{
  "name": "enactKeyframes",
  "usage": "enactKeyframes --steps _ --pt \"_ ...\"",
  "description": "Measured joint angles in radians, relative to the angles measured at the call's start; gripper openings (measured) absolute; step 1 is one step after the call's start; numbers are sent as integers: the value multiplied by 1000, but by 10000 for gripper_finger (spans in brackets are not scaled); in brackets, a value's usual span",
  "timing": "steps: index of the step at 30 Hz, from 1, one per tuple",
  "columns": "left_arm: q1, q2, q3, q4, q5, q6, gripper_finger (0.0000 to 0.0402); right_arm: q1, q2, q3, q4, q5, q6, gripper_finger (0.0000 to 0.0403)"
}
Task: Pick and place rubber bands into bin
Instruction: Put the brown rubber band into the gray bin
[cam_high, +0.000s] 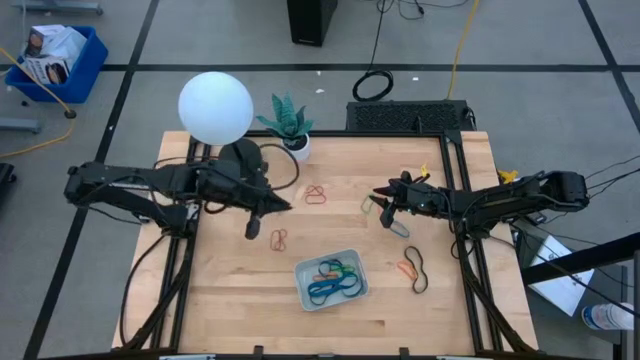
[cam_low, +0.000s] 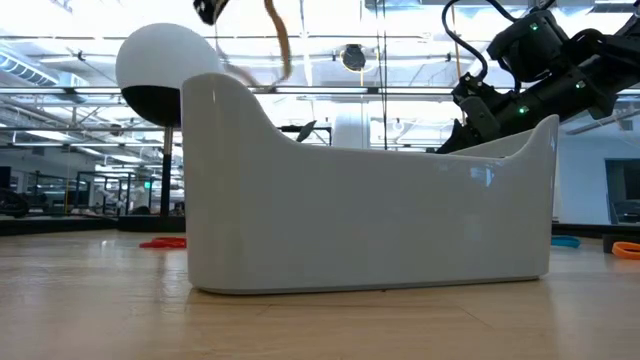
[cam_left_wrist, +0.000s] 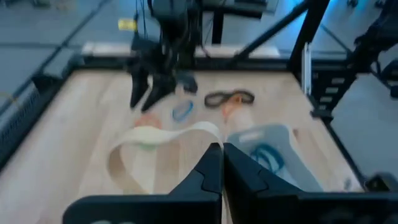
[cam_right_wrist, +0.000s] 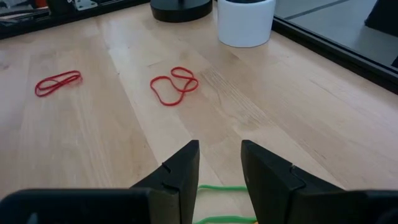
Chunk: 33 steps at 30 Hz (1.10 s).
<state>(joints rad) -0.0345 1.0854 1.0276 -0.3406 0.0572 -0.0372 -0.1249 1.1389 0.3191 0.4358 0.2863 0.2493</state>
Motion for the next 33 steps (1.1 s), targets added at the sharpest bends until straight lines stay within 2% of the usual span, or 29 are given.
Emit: enactKeyframes --steps 7,13,21,25,29,33 --pt "0 5 43 2 -3 38 5 1 0 0 -1 -1 0 114" --pt "-10 7 43 19 12 13 6 1 0 0 -1 -1 0 114" --pt "-97 38 44 210 109 -52 4 1 0 0 0 -1 0 114" --pt "-151 86 44 303 117 -86 5 1 0 0 0 -1 0 114" --pt "-203 165 83 305 118 -115 4 1 0 0 0 -1 0 114" --pt "-249 280 216 186 110 -107 4 1 0 0 -3 -2 0 114"
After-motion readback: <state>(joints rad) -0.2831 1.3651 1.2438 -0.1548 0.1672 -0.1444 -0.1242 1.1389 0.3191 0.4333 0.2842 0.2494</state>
